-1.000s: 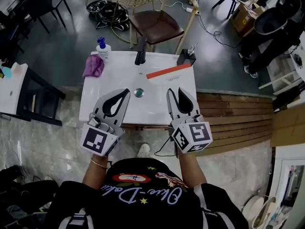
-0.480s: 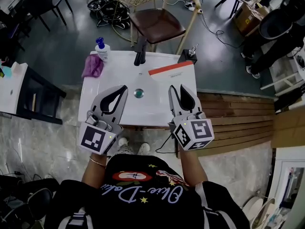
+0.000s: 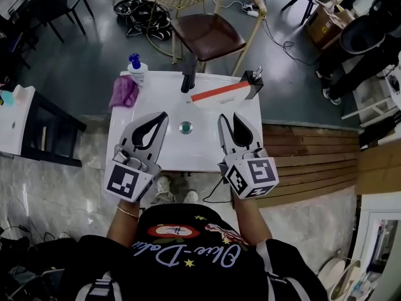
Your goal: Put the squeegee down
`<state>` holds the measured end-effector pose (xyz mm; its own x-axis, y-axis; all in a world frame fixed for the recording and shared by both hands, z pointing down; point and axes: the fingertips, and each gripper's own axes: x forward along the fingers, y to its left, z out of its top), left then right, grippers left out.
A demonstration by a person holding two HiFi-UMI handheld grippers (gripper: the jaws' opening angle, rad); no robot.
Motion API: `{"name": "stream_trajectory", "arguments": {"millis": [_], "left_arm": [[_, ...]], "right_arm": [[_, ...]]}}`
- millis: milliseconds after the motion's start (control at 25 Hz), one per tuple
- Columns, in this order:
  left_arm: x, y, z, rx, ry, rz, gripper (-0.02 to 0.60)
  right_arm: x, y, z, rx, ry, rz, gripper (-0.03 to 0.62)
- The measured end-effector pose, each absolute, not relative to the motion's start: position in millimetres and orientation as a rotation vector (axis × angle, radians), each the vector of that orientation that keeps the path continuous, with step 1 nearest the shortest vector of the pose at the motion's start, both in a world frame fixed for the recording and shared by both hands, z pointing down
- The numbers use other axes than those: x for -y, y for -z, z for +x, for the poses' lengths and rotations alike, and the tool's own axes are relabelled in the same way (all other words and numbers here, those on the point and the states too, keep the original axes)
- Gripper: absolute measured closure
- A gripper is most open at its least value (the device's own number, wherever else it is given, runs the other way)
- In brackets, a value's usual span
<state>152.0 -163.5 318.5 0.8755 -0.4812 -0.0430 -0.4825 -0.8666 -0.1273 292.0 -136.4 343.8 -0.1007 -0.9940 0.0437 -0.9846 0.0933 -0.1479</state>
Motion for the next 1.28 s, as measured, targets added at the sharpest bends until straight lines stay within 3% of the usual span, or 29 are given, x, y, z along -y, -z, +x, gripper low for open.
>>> {"name": "stream_trajectory", "arguments": {"millis": [1280], "left_arm": [[210.2, -335.0, 13.5, -1.228, 0.048, -2.773, 0.586]], "right_arm": [[212.8, -374.6, 146.8, -2.643, 0.32, -1.683, 0.507]]}}
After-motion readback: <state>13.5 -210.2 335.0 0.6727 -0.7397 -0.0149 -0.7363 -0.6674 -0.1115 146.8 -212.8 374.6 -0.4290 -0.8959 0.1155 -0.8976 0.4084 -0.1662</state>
